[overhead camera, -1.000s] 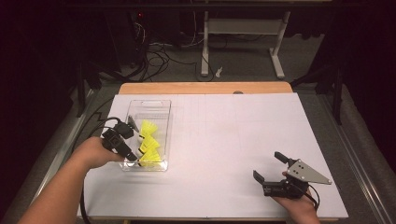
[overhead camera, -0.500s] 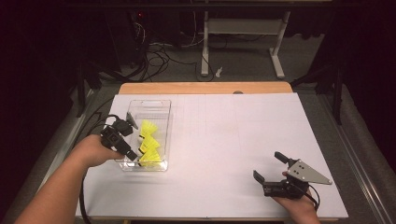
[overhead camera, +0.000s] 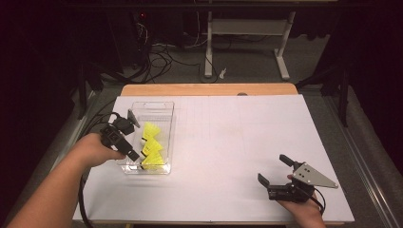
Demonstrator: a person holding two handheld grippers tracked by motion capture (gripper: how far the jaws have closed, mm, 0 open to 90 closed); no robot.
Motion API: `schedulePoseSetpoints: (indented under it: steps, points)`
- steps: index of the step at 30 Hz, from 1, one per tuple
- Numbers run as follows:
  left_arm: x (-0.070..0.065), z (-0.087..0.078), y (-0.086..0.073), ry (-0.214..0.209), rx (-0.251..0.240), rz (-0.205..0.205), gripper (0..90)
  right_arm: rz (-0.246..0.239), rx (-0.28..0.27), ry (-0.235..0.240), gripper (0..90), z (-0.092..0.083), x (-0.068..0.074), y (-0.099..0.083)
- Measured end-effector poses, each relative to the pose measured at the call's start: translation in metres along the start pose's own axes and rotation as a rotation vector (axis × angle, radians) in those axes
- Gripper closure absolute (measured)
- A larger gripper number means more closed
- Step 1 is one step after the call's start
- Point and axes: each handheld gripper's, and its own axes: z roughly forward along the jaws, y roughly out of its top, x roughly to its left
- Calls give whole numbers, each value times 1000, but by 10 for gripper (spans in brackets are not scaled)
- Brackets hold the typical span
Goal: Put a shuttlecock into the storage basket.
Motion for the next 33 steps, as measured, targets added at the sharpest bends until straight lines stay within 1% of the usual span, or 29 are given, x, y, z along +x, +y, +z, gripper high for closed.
schedulePoseSetpoints:
  steps: [1, 4, 7, 9, 11, 13, 15, 16, 18, 22, 26, 27, 28, 30, 31, 33]
  points:
    - [-1, -1, 0, -1, -1, 1, 420, -1, 0, 0, 4, 0, 0, 0]
    - [-2, -3, 1, -7, -3, -20, 351, 1, -1, 1, 4, 0, 0, 0]
    - [-4, -3, 1, -9, -2, -25, 295, 1, -3, 1, 4, -1, 0, 0]
    - [-5, -2, 2, -16, 11, -24, 257, 0, -4, 1, 4, -1, 0, 0]
    - [-7, -2, 3, -15, 15, -31, 193, 0, -5, 1, 4, -1, 0, 1]
    - [-9, -4, 3, -28, 6, -36, 156, -1, -6, 1, 4, -1, 0, 1]
    - [-9, -4, 3, -25, 6, -42, 111, -2, -7, 1, 4, -1, 0, 1]
    - [-10, -3, 3, -25, 14, -46, 82, -1, -7, 0, 4, -1, 0, 1]
    - [-10, -1, 4, -10, 20, -60, 3, -2, -7, -1, 4, -1, 0, 1]
    - [-10, 1, 3, 2, 14, -68, 1, 0, -9, -2, 4, -2, 0, 1]
    - [-9, 2, 1, -7, -12, -78, 3, 0, -8, -3, 4, -2, 0, 1]
    - [-9, 2, 1, -10, -23, -81, 5, 0, -8, -3, 4, -2, 0, 1]
    - [-8, 3, -1, -7, -43, -93, 5, -1, -8, -3, 4, -2, 0, 1]
    - [-8, 4, -3, -1, -67, -92, 6, -1, -7, -2, 4, -1, 0, 1]
    - [-6, 5, -6, -7, -102, -101, 6, -2, -7, -1, 4, -1, 0, 1]
    - [-6, 8, -10, -20, -127, -107, 6, -2, -8, -1, 4, -1, 0, 1]
